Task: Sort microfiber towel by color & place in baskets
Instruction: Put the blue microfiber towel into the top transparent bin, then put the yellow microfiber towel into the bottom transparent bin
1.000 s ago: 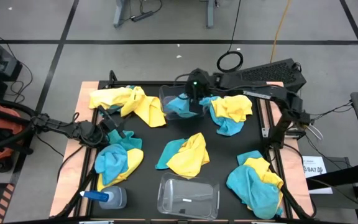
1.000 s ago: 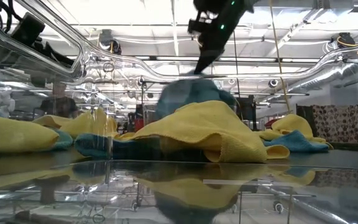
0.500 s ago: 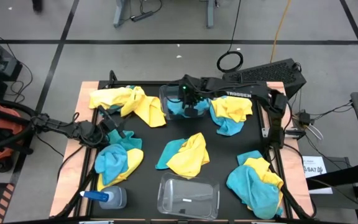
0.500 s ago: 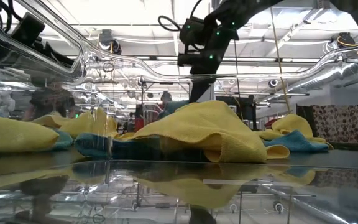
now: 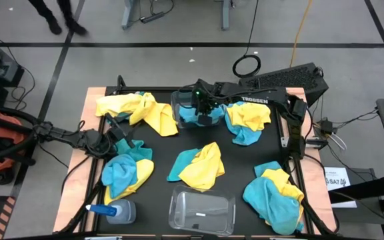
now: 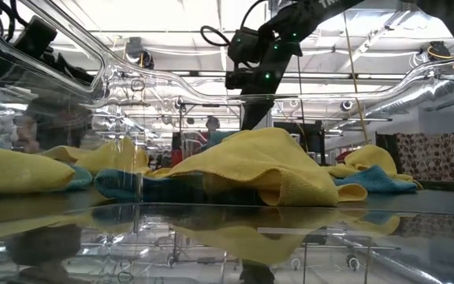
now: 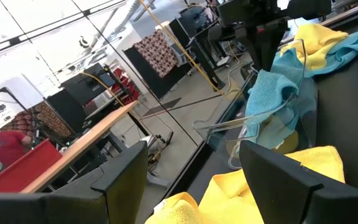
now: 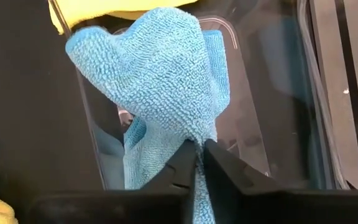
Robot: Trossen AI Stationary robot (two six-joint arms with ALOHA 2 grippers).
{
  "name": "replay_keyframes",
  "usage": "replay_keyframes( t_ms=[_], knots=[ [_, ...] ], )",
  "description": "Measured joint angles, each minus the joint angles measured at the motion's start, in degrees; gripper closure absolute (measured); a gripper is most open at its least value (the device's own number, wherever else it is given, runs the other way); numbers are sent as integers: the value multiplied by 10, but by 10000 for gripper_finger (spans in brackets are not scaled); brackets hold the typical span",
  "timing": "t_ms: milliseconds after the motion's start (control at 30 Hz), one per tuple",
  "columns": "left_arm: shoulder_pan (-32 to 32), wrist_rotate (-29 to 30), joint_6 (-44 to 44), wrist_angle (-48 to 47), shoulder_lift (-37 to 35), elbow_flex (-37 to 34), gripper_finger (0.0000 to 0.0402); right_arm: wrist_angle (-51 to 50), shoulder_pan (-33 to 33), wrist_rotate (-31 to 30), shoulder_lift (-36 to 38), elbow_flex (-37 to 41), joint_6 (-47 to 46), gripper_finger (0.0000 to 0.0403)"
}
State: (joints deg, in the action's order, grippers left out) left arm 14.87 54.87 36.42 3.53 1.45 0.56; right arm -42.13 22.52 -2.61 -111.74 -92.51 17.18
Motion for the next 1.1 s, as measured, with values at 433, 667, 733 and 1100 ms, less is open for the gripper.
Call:
replay_keyframes(
  t_ms=[433,667,733,1100],
  knots=[
    [0,0,0,0,0,0,142,-11,-12,-4,57,0,-5,180],
    [0,0,0,0,0,0,142,-25,-46,14,141,0,0,165],
    [0,0,0,0,0,0,142,-41,-62,38,166,0,0,165],
    [0,0,0,0,0,0,142,-116,-225,135,210,2,-12,165]
  ],
)
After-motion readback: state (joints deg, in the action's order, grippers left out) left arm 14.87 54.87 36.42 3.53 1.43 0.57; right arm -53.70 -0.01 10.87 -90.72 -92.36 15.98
